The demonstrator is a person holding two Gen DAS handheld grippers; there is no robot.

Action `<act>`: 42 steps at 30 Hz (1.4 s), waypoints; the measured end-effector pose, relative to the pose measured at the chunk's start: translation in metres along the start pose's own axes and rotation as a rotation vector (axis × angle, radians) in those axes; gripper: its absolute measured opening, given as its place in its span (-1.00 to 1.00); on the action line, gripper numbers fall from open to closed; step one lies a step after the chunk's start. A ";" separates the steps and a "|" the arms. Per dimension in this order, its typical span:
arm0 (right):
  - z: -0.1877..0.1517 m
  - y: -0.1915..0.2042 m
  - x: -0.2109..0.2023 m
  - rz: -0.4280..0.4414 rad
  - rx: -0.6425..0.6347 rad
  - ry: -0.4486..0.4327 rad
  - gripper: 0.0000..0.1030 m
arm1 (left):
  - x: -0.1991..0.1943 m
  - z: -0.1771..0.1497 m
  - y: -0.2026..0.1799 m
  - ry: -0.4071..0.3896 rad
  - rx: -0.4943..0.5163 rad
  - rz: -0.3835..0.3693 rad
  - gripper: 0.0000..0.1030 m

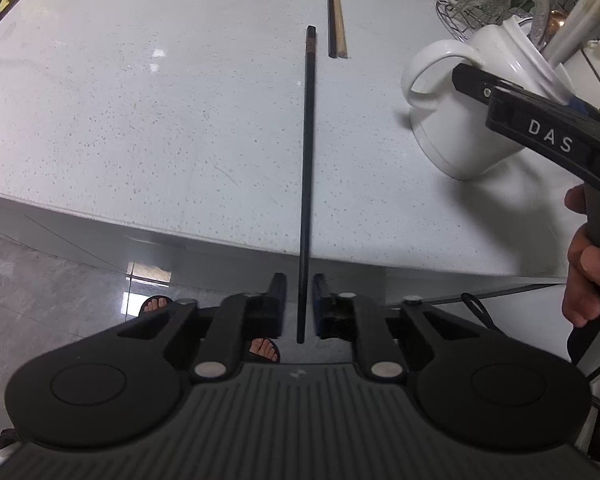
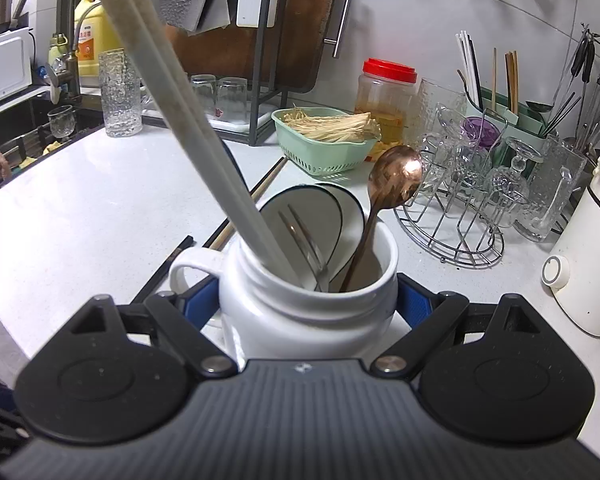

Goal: Organize utensils
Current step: 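Slide the black chopstick with the left tool toward the counter edge, then lift the black chopstick with the left tool toward the jar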

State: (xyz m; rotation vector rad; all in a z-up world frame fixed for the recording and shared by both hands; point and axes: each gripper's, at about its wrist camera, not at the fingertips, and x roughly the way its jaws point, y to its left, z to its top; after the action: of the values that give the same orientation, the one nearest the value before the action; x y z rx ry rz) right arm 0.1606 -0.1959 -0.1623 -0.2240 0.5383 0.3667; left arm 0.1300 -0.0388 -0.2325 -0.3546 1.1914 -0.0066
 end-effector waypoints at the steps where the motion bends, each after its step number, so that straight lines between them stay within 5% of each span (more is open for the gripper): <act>1: 0.000 0.000 0.000 0.001 -0.001 -0.001 0.80 | -0.001 0.000 0.000 -0.007 0.000 0.003 -0.89; 13: 0.000 -0.001 0.000 0.007 -0.005 -0.002 0.80 | -0.067 0.023 -0.004 -0.133 0.002 -0.016 -0.91; 32: -0.004 0.006 -0.003 -0.042 0.040 -0.020 0.80 | -0.166 0.101 -0.028 -0.307 0.217 -0.022 -0.91; 42: -0.004 0.007 -0.003 -0.047 0.039 -0.021 0.80 | -0.192 0.125 -0.047 -0.409 0.229 -0.080 -0.92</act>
State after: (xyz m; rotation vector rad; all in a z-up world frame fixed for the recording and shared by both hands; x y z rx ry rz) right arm 0.1531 -0.1912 -0.1645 -0.1948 0.5179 0.3122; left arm 0.1800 -0.0138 -0.0056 -0.1887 0.7619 -0.1331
